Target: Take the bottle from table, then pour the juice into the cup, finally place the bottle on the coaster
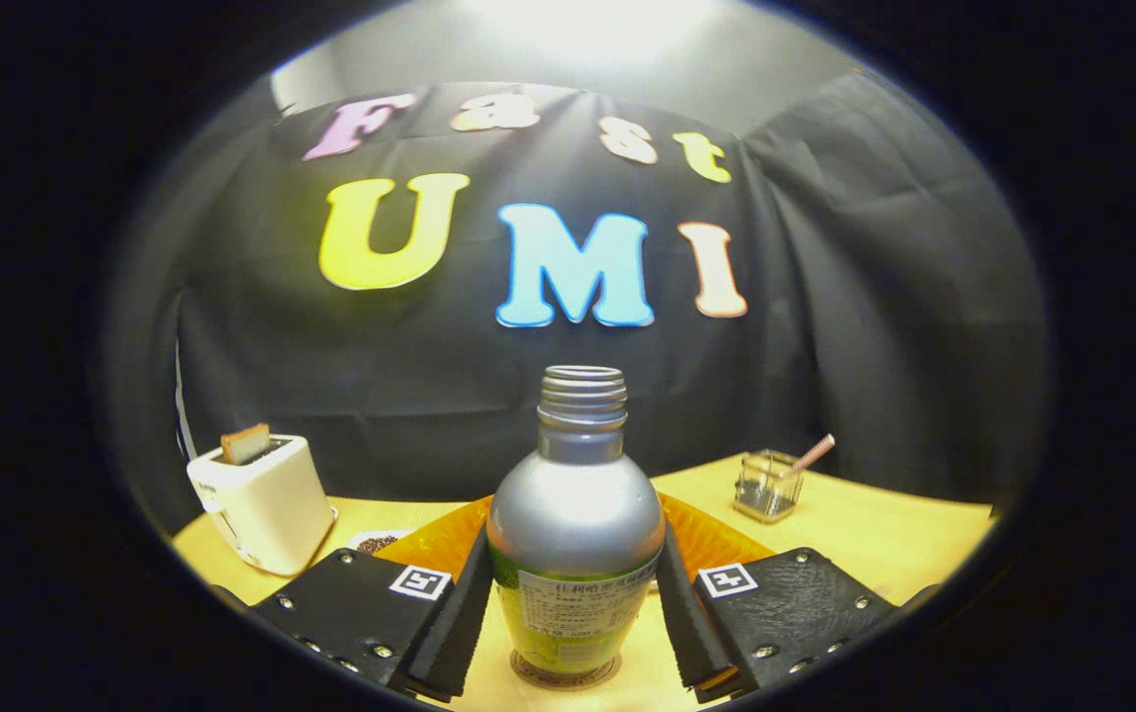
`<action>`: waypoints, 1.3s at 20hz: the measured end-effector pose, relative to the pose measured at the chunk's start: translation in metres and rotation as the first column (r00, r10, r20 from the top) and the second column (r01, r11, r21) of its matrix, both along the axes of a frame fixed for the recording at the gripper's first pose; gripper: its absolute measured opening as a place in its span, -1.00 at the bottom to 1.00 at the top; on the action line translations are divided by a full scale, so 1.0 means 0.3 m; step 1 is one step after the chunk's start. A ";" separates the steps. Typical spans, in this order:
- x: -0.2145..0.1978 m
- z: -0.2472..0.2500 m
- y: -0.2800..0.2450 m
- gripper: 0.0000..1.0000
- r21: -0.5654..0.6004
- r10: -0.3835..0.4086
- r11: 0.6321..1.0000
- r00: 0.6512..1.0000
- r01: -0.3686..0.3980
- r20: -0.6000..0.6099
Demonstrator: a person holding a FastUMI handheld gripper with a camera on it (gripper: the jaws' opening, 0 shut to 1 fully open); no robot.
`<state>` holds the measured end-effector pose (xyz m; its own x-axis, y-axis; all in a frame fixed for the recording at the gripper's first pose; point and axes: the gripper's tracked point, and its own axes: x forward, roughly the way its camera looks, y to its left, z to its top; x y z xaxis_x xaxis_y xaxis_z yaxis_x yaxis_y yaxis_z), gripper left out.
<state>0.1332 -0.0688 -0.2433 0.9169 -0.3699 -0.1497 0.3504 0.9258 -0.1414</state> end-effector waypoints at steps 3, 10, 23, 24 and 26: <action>0.020 -0.013 0.026 0.53 -0.062 0.026 0.998 0.999 -0.028 -0.042; 0.052 -0.227 0.036 0.54 0.030 0.088 0.996 0.993 -0.086 -0.079; 0.052 -0.325 0.030 0.54 -0.023 0.092 0.995 0.991 -0.095 -0.098; 0.056 -0.328 0.030 0.54 -0.017 0.101 0.995 0.991 -0.103 -0.093; 0.062 -0.326 0.038 0.54 -0.029 0.107 0.994 0.991 -0.110 -0.084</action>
